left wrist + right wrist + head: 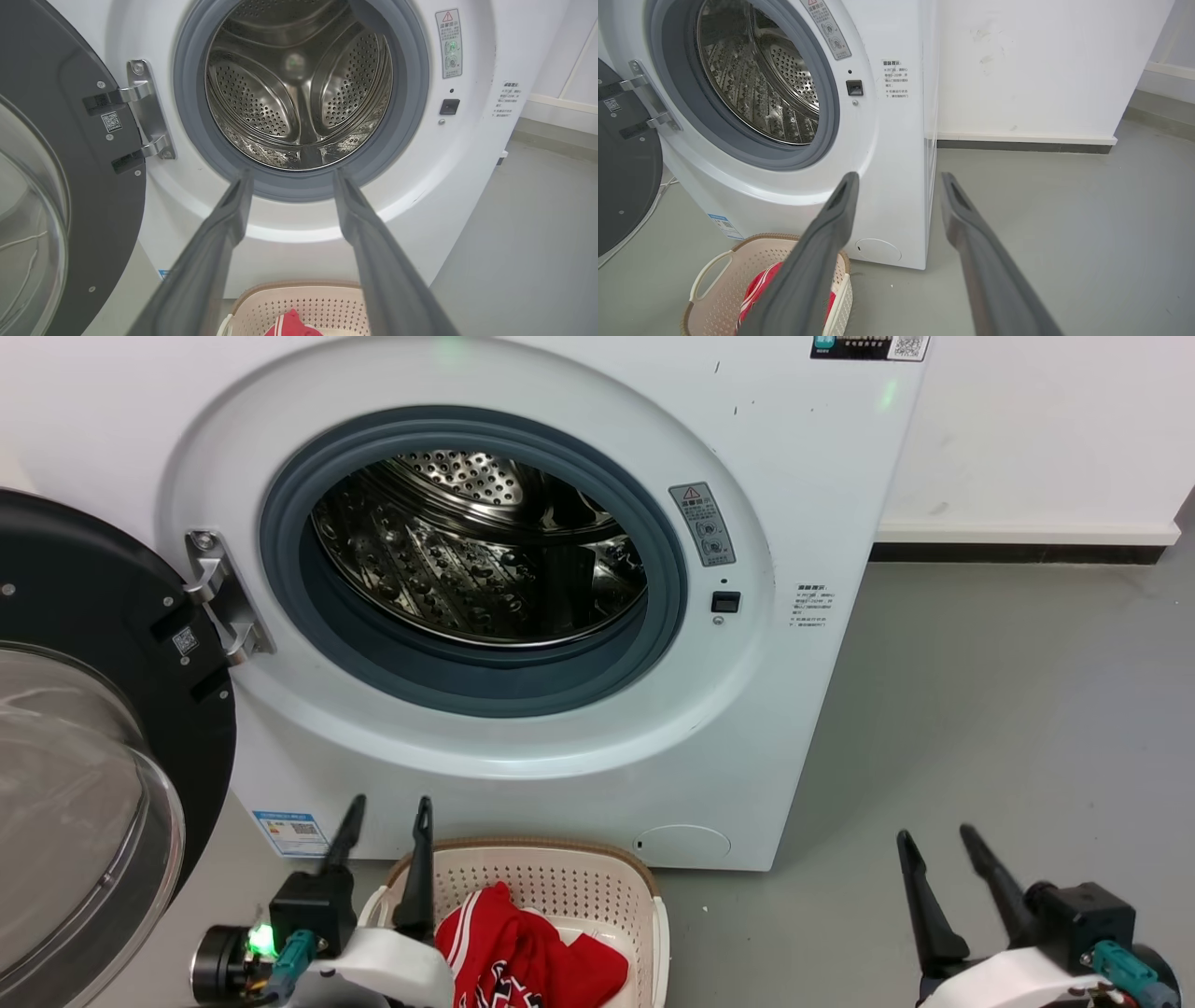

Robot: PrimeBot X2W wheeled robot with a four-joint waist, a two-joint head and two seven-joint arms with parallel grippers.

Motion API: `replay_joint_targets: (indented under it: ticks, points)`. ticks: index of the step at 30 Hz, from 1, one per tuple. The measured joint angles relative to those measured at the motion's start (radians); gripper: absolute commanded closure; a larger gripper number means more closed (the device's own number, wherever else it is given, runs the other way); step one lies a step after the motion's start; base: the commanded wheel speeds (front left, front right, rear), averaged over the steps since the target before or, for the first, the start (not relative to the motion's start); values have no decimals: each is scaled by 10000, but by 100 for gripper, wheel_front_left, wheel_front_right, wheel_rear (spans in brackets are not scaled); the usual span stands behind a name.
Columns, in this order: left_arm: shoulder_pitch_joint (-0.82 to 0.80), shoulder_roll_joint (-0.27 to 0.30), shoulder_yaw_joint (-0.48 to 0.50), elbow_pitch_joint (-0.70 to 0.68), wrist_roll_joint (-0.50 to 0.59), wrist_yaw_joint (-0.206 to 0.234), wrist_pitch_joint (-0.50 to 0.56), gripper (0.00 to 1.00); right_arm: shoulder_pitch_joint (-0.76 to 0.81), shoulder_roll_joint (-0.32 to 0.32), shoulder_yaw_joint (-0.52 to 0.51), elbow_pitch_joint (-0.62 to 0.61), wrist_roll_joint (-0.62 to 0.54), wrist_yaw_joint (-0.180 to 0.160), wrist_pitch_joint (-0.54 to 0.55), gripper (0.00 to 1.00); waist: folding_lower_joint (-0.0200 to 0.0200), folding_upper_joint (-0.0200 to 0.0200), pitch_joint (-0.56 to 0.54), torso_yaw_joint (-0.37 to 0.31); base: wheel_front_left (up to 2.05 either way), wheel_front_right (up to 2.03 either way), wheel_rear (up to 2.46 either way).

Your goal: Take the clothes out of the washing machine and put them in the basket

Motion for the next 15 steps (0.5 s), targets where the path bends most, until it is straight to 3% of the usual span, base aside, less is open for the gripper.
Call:
replay_joint_targets:
  ticks: [3,15]
  points:
    - [56,-25,54,261,-142,-13,113,100,80,2,31,190,153,0,0,100,-1,0,3,-11,0,0,0]
    - [45,-61,374,347,-2554,-190,686,100,-45,-82,-21,525,2706,0,136,100,0,0,33,-73,0,0,0]
